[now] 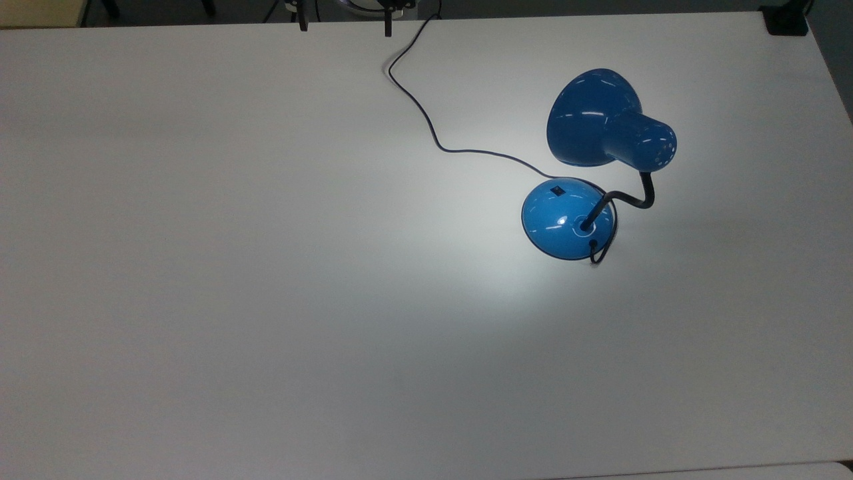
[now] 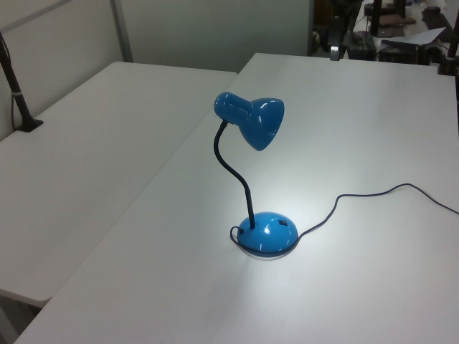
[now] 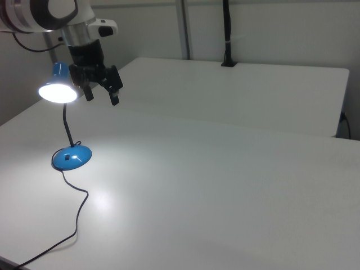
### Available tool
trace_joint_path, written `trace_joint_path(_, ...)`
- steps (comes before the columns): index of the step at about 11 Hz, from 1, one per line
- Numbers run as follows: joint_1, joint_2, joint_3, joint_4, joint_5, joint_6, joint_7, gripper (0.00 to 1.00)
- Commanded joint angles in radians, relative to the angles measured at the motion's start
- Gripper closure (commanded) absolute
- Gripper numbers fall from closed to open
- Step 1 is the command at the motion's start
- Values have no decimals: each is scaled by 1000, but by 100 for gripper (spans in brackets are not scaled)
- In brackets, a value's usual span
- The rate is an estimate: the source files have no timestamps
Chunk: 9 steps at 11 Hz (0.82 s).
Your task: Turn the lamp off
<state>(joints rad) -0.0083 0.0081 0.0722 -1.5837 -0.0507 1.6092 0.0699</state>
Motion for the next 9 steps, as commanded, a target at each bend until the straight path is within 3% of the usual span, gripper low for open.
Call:
trace_joint_path(1,4,-13,-6,-10,-5,-17,1,0)
trace_joint_path(8,-4,-11,-6,-10,-5,-18,1,0)
trace_joint_path(9,-4,-11,-5,-10,-3,-20,1,12)
